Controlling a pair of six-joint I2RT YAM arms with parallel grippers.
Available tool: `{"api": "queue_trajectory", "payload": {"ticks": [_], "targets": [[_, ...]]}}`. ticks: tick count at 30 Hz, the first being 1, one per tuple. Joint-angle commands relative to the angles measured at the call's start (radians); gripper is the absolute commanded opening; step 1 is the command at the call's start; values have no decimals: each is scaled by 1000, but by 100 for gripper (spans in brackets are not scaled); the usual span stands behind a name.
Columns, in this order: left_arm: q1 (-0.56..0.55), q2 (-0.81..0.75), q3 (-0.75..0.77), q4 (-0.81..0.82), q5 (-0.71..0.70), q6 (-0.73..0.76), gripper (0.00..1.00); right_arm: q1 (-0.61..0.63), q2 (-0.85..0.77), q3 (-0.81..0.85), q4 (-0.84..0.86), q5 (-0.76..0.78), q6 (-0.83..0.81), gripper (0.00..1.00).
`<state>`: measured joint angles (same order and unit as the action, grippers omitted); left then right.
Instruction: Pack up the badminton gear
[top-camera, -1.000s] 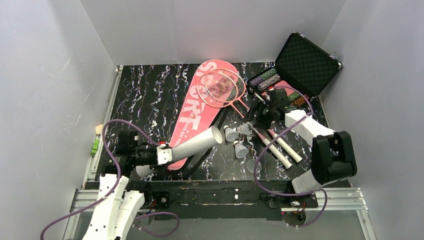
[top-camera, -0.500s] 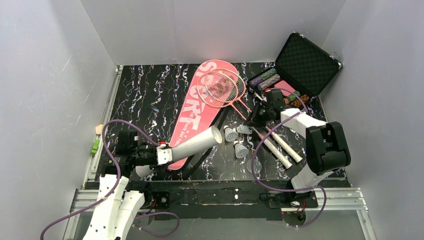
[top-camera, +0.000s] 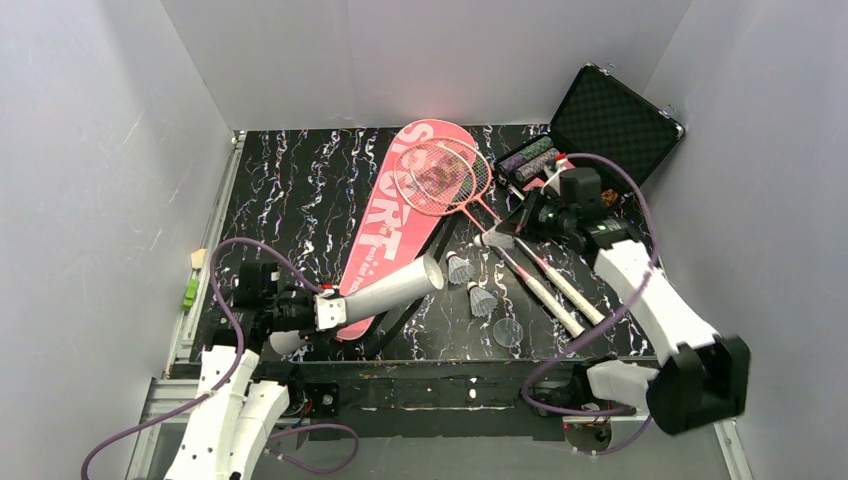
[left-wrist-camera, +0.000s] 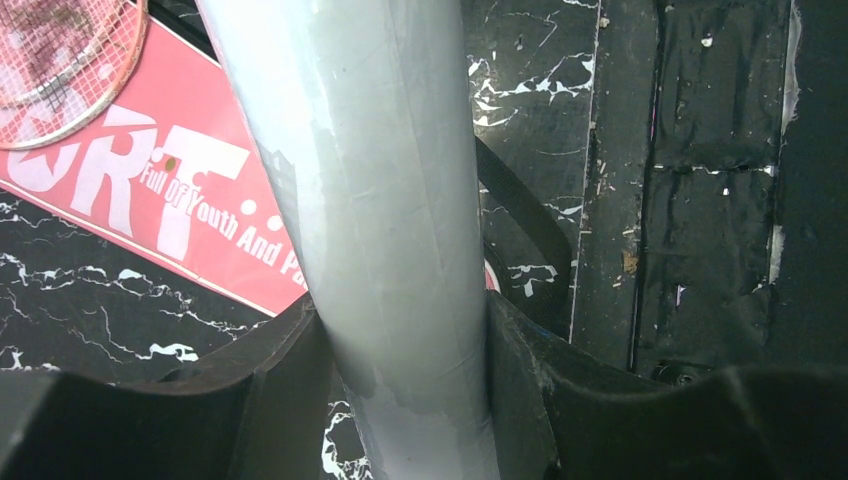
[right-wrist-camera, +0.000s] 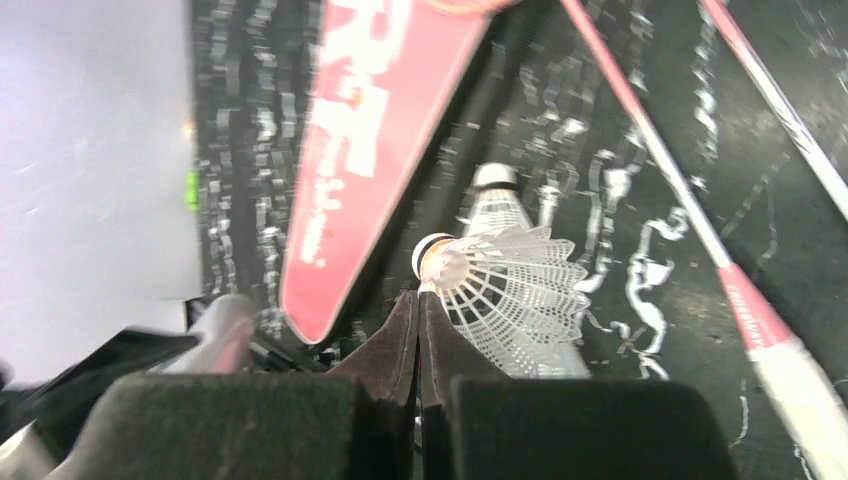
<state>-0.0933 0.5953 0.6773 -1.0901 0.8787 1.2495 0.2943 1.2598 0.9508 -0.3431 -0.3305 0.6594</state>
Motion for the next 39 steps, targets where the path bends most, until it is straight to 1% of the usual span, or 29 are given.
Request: {"api": "queue_trajectory", "payload": {"ticks": [1,5,10,17,28,30,33,38,39], "targets": [[4,17,-13,39,17,26,2,53,-173,112,-121,-5,-5,1],[4,34,-14,54,11,25,1,173,-252,176,-207,7,-4,1],[4,37,-18,63,0,24,1,333,-314,209,-261,71,14,1],[4,34,-21,66,3,23,1,451,-309,274,-266,108,37,1],[4,18,-17,59,17,16,1,540,-239,265,-134,137,80,1],[4,18,-18,60,20,16,1,564,-230,252,-100,155,95,1],[4,21,-19,62,23,16,1,601,-230,213,-7,175,121,1],[4,20,-18,63,23,16,1,644,-212,184,51,191,149,1],[4,18,-18,63,24,15,1,644,-208,178,54,185,157,6]]}}
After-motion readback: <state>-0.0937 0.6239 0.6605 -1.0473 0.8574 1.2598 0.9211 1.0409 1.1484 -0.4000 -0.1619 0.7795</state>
